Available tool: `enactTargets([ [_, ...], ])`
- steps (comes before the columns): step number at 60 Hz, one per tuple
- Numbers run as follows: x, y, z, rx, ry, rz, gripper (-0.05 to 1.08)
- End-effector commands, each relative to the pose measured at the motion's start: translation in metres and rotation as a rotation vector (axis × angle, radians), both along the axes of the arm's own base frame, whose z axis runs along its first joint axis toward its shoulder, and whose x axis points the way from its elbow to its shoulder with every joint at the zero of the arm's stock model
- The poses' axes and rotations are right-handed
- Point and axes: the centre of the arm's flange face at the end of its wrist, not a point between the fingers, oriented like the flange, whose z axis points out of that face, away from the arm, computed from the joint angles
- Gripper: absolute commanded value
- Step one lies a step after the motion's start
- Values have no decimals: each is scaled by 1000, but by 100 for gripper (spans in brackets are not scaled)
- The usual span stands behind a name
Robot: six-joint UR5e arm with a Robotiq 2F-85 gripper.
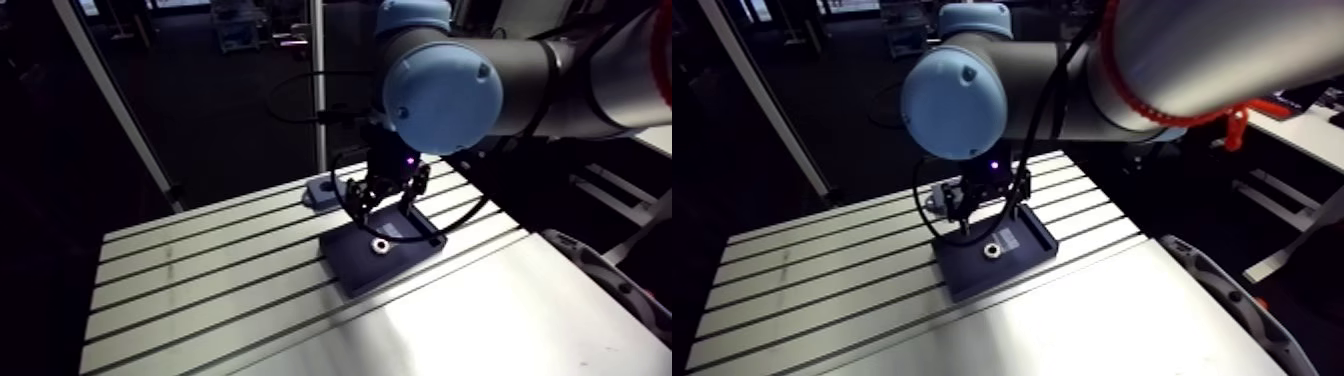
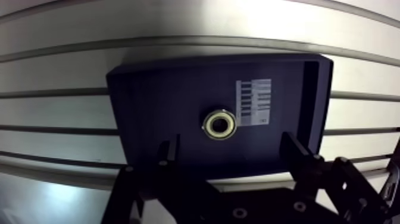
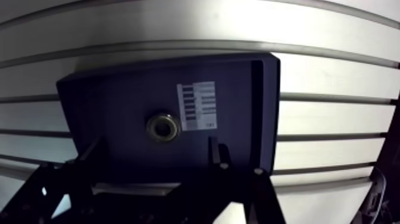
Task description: Pick up the bearing and press it into the housing until flush.
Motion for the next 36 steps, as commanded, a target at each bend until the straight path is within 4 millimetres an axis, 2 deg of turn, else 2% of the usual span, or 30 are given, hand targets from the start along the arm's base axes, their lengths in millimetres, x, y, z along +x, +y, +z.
enactTargets([
  [1, 1, 0, -8, 7, 2, 0, 20],
  [8, 2, -2, -11, 3, -4, 1, 20],
  [14, 6, -4, -16, -1, -13, 0, 25],
  [36, 8, -6, -28, -4, -20, 2, 27],
])
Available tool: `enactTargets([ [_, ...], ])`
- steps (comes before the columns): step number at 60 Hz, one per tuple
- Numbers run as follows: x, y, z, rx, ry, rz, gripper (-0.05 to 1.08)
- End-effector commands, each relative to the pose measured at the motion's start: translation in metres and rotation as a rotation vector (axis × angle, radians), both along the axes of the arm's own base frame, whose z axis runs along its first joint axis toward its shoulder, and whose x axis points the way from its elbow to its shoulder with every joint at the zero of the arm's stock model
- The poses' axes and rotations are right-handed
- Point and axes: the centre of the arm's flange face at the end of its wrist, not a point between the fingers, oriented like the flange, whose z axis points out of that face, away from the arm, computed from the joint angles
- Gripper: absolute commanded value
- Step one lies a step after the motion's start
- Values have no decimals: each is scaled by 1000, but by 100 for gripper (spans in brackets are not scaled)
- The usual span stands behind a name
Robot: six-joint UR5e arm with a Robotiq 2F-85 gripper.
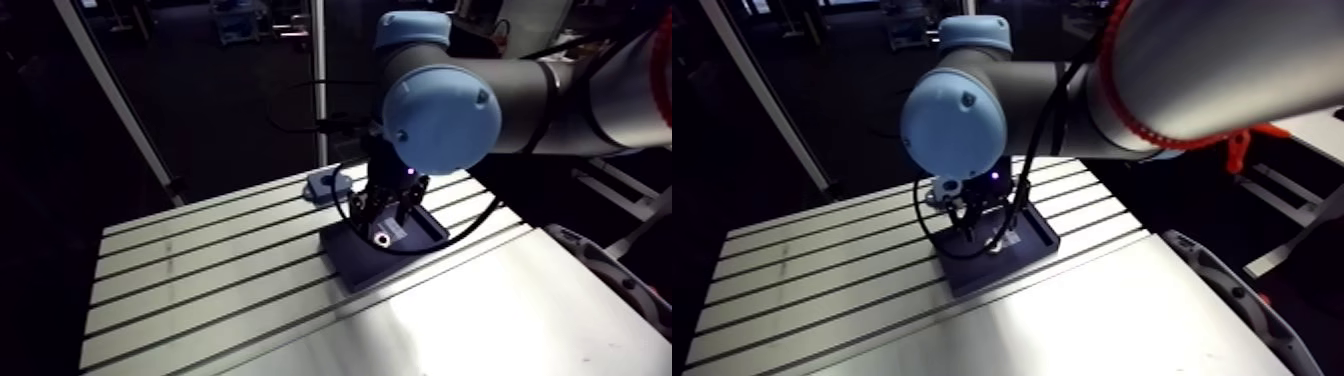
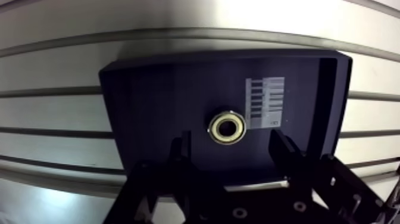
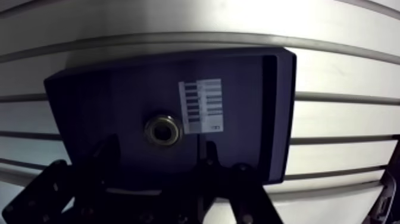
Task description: Pick up the bearing and press it into the housing until flush.
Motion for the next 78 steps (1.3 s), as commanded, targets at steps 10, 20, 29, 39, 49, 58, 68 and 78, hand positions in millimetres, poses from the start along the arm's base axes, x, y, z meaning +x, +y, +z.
enactTargets([
  [10, -1, 0, -13, -1, -6, 2, 29],
  [20, 1, 1, -17, 25, -5, 4, 30],
  [29, 1, 1, -18, 27, -5, 4, 30],
  [39, 0, 1, -21, 25, -10, 4, 30],
  [49, 0, 0, -22, 25, -11, 4, 30],
  [58, 0, 0, -23, 24, -14, 4, 31],
  [68, 0, 0, -25, 22, -17, 4, 32],
  [78, -1, -3, -27, 20, -21, 10, 32],
])
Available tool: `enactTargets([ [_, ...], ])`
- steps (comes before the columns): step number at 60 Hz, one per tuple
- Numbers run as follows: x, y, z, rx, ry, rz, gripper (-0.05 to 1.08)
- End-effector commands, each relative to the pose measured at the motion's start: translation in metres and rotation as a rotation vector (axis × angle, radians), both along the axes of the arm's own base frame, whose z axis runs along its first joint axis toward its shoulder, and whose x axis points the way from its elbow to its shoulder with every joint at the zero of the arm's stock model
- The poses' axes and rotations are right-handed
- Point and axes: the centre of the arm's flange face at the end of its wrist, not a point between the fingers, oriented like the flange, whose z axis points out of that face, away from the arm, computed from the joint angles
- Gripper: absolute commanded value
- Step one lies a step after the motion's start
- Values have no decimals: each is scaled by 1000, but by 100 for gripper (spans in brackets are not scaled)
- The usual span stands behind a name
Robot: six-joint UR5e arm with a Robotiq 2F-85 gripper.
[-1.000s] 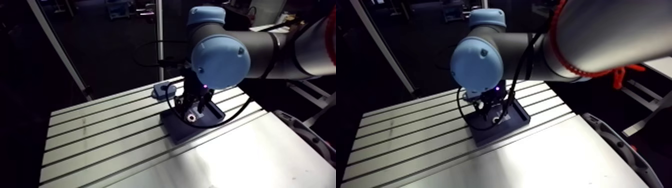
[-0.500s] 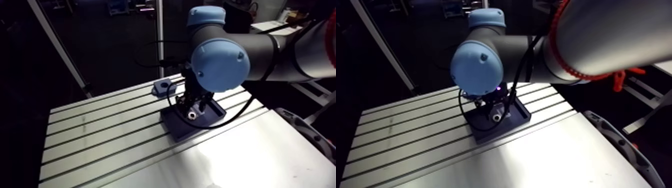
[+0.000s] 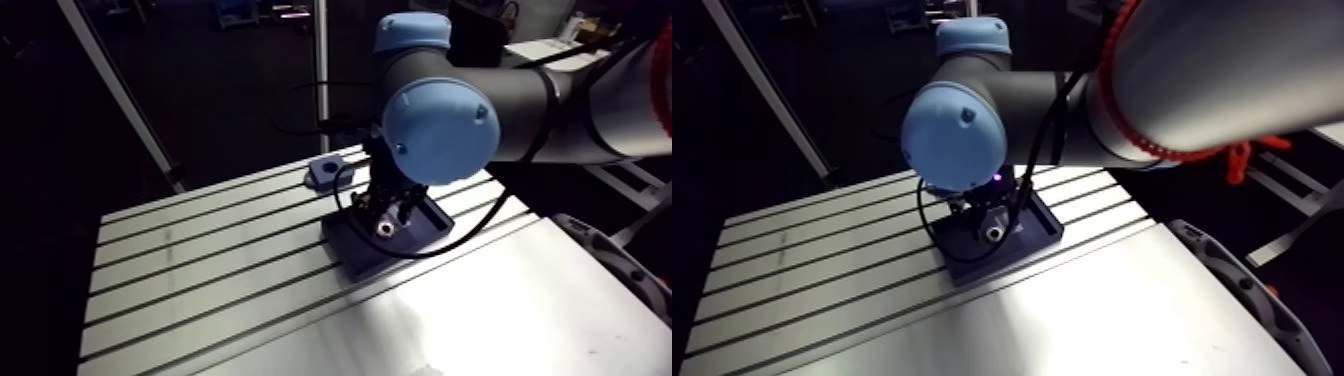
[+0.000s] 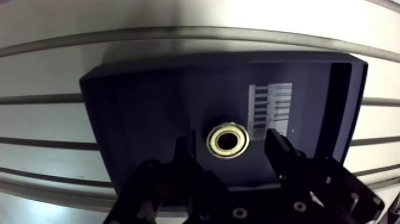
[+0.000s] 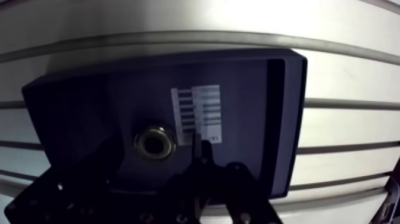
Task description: Pick up the bearing and press it into the housing until flush.
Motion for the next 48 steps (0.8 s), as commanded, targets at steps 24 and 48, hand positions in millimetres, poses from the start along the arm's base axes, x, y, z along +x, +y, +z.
enactTargets([
  [24, -3, -10, 1, 29, -10, 16, 32],
  [48, -3, -8, 0, 38, -16, 16, 32],
])
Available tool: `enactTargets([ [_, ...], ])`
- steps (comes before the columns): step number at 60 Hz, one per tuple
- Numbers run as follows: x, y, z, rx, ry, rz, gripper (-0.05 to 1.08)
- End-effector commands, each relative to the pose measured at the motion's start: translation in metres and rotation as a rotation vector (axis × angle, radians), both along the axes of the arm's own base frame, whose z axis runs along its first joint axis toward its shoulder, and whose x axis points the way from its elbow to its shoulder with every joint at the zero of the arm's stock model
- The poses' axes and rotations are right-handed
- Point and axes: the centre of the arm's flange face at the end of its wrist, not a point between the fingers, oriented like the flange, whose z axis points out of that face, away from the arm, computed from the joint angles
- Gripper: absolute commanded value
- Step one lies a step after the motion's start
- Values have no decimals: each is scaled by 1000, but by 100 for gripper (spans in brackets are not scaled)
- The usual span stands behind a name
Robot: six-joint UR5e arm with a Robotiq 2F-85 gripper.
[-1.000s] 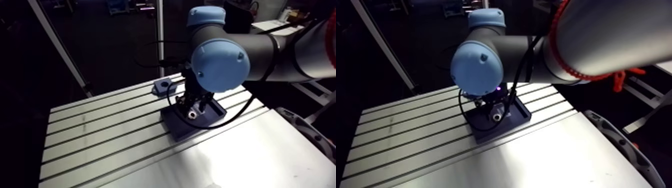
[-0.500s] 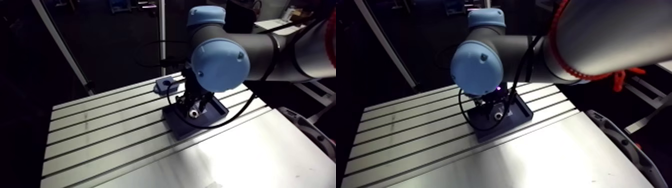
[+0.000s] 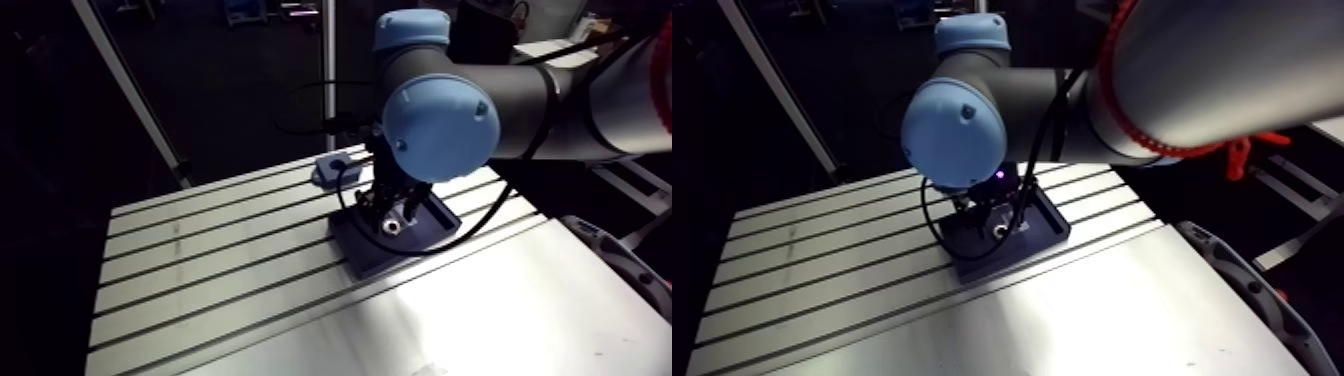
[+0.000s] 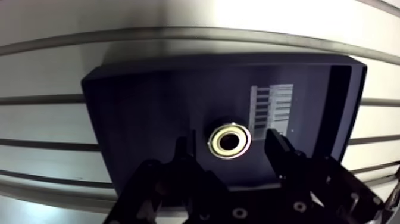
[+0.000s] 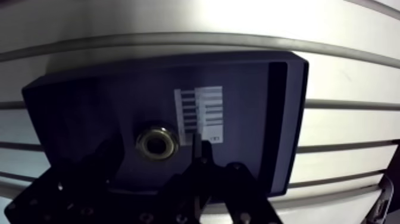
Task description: Pick up the bearing and press it into the housing until flush.
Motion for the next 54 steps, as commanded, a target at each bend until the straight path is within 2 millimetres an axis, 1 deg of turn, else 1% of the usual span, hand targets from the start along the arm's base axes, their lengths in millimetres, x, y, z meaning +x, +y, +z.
enactTargets([
  [1, 0, -1, -1, 2, -3, 1, 32],
  [6, 0, 0, -1, 2, -2, 1, 32],
  [11, -1, 0, -1, 0, -3, 0, 37],
  [26, 0, 0, -7, -4, -12, -1, 39],
  [38, -1, 1, -7, -4, -11, -1, 41],
  [41, -2, 1, -7, -3, -10, -1, 44],
  [54, -2, 1, -4, -2, -7, -1, 44],
])
